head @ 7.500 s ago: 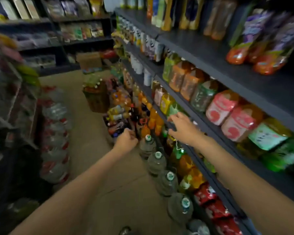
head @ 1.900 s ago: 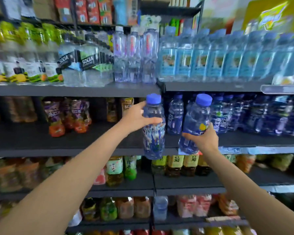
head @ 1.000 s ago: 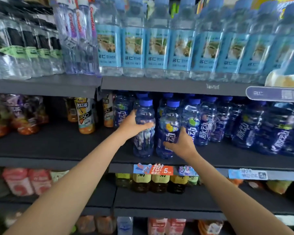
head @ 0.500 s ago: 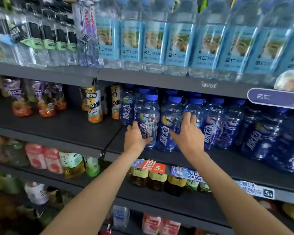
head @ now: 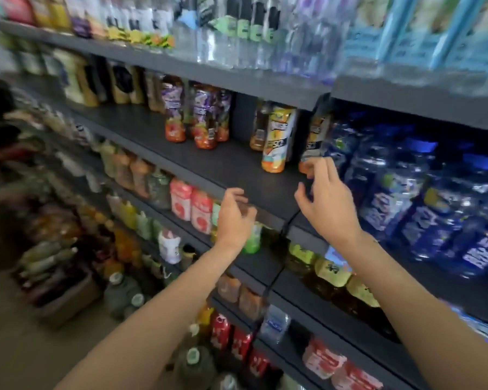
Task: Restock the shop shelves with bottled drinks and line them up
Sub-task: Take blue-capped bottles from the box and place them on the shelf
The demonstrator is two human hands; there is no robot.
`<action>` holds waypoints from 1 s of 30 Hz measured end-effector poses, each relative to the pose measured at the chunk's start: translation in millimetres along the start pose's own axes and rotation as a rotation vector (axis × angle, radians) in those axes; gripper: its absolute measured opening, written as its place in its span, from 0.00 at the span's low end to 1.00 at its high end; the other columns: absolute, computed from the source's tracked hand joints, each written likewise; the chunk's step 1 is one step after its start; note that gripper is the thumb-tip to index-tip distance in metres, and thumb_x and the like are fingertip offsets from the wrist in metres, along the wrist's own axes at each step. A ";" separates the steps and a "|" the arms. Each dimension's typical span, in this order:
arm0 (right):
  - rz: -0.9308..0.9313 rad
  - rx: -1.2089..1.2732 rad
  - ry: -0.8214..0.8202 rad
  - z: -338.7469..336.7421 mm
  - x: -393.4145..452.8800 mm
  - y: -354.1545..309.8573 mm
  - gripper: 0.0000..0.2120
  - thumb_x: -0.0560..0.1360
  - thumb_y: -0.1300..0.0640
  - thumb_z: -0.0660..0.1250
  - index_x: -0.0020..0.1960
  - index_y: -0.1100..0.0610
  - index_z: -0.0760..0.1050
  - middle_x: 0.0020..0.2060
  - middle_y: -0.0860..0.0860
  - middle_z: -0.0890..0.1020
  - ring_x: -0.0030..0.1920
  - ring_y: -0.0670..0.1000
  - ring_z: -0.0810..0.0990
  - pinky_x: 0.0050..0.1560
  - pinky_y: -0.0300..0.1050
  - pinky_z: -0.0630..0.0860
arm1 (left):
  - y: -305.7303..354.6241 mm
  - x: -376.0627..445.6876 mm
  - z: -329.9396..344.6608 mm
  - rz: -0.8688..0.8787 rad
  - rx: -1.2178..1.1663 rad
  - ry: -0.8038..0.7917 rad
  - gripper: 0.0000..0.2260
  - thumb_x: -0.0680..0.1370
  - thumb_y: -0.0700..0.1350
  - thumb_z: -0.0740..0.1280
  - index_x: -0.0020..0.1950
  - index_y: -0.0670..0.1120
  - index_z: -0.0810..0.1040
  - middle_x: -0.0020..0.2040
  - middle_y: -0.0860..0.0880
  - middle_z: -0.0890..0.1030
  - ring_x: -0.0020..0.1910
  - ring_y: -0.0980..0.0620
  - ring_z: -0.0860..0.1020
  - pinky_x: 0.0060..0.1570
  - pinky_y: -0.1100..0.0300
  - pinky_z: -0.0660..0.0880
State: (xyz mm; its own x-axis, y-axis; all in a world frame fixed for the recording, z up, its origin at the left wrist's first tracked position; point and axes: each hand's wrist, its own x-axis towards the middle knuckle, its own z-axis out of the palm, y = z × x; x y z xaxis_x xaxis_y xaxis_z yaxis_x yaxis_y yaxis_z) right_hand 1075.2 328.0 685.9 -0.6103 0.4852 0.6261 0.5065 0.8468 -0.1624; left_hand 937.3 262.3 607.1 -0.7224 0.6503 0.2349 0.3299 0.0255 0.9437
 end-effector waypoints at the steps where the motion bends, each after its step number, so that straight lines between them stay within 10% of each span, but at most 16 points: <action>1: -0.022 0.015 -0.076 20.8 9.9 -23.6 0.14 0.76 0.60 0.63 0.60 0.62 0.67 0.53 0.57 0.71 0.36 0.55 0.75 0.30 0.45 0.66 | -19.2 1.7 -29.6 -0.073 0.013 0.032 0.16 0.76 0.37 0.65 0.62 0.39 0.67 0.48 0.46 0.75 0.47 0.48 0.75 0.48 0.59 0.72; 10: -0.374 0.164 -1.039 281.1 60.7 -290.8 0.30 0.78 0.54 0.62 0.74 0.57 0.52 0.70 0.57 0.63 0.67 0.57 0.67 0.62 0.50 0.69 | -237.1 -15.1 -357.8 -0.592 0.527 -0.248 0.09 0.77 0.39 0.63 0.54 0.37 0.77 0.49 0.42 0.79 0.45 0.56 0.78 0.47 0.60 0.69; 16: -0.349 0.213 -1.240 405.3 84.4 -414.5 0.28 0.78 0.54 0.62 0.74 0.57 0.54 0.69 0.56 0.64 0.66 0.56 0.68 0.61 0.48 0.70 | -320.4 -16.9 -536.6 -0.971 0.445 0.054 0.13 0.78 0.35 0.60 0.33 0.44 0.68 0.32 0.48 0.73 0.30 0.53 0.72 0.19 0.72 0.65; 26: -0.252 0.207 -1.466 664.3 112.7 -520.6 0.25 0.77 0.55 0.64 0.70 0.62 0.62 0.66 0.59 0.70 0.64 0.57 0.71 0.60 0.46 0.70 | -457.4 85.2 -663.6 -1.005 0.480 0.064 0.09 0.76 0.38 0.64 0.55 0.39 0.74 0.49 0.39 0.81 0.51 0.43 0.79 0.50 0.57 0.72; 30: -0.146 0.125 -1.509 778.8 115.0 -544.5 0.27 0.77 0.56 0.63 0.72 0.63 0.60 0.65 0.60 0.70 0.65 0.58 0.70 0.59 0.45 0.68 | -541.3 142.0 -699.0 -1.093 0.492 0.016 0.10 0.76 0.38 0.63 0.57 0.39 0.73 0.49 0.41 0.80 0.51 0.44 0.78 0.47 0.61 0.70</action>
State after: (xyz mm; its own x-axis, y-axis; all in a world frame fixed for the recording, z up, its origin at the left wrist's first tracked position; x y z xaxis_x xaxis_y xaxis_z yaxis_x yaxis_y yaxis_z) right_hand 255.0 92.6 252.4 -0.7206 0.0948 -0.6868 0.3828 0.8804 -0.2801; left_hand 231.4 -189.9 292.5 -0.7713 0.0943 -0.6295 -0.2684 0.8486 0.4559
